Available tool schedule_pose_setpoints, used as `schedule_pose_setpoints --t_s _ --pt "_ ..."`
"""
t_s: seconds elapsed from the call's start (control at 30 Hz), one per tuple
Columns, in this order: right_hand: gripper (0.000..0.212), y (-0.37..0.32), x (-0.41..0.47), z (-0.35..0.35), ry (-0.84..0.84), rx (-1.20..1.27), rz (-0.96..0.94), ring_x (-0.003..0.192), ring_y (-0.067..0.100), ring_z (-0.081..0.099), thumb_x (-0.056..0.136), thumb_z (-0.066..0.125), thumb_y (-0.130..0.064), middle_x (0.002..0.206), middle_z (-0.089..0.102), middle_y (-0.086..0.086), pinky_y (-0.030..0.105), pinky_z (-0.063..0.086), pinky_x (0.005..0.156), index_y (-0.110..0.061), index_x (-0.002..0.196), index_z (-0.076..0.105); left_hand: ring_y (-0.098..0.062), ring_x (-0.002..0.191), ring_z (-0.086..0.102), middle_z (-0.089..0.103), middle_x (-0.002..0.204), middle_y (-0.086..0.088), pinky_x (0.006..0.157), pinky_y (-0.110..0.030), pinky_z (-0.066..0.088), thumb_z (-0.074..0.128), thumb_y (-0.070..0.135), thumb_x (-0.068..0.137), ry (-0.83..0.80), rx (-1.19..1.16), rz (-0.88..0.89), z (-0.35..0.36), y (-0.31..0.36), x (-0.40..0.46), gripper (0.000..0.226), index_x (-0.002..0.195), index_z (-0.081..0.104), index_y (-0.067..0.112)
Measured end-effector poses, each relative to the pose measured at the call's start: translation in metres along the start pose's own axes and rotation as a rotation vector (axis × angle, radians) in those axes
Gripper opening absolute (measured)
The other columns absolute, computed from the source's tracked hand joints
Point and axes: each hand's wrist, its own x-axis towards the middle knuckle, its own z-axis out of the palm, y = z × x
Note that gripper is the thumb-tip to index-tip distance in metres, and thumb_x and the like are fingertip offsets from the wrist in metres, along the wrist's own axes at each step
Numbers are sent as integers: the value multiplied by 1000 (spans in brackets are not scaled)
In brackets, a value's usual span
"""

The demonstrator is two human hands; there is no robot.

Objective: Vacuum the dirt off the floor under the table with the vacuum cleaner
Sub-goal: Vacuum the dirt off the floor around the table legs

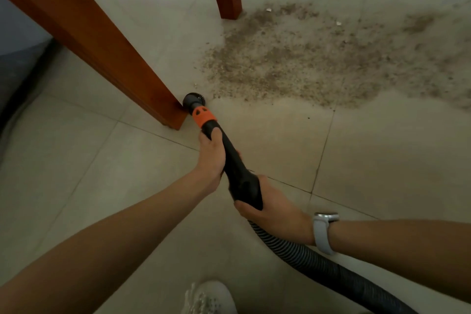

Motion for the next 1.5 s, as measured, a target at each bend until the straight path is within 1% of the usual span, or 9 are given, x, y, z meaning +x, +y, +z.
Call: schedule_pose_setpoints --t_s 0.13,0.33,0.5,0.57,0.67,0.9,1.03,1.27,1.5 --pt "40 1 -8 1 7 -16 55 83 2 59 87 63 -37 96 58 -12 11 47 65 -26 114 36 -26 72 58 54 98 -14 78 -43 53 32 30 103 7 17 -5 -3 -8 0 47 147 19 20" --pt "40 -10 2 1 -23 -68 27 78 2 58 86 63 -38 90 56 -14 10 45 60 -23 115 39 -25 65 58 56 97 -17 64 -38 52 34 30 103 -10 -43 -56 -12 2 7 50 148 17 20" --pt "26 -39 38 -14 -18 -36 -51 65 0 50 90 62 -22 76 51 -13 7 41 53 -30 80 39 -26 71 59 56 87 -13 71 -41 49 33 30 103 60 -48 0 -3 37 34 48 145 22 10" --pt "20 -47 59 -11 -5 -50 -56 65 -1 49 90 62 -26 77 50 -12 7 39 51 -28 87 42 -29 80 61 58 96 -15 73 -41 50 34 30 103 79 -70 0 -6 52 48 48 144 26 6" --pt "35 -53 83 -4 -14 -64 -39 73 10 57 87 63 -36 89 60 -2 20 44 59 -14 111 51 -21 67 53 51 82 -8 67 -33 46 37 33 102 97 -113 20 -12 61 59 46 136 38 2" --pt "18 -51 59 -7 30 -26 -80 64 11 52 90 62 -27 74 51 -7 17 44 55 -26 85 44 -22 66 54 51 81 -9 54 -31 49 39 32 101 30 -107 20 -8 49 53 39 132 39 8" --pt "23 -39 32 -9 48 -32 -22 82 20 63 88 63 -33 92 62 4 28 52 68 -29 92 41 -23 61 54 50 79 -11 54 -33 50 37 29 101 -40 -94 34 0 30 34 36 132 35 12" --pt "27 -31 -10 -10 27 -32 9 71 1 56 88 62 -34 83 55 -13 10 44 57 -36 87 35 -22 56 54 50 78 -11 56 -35 49 38 26 100 -54 -81 2 3 4 7 38 135 31 12" --pt "39 -28 -18 4 133 -71 112 64 -6 47 86 61 -42 78 46 -20 4 38 50 -30 105 29 -22 59 53 49 79 -11 57 -35 49 38 26 100 -110 -76 -8 5 2 0 34 132 32 14"
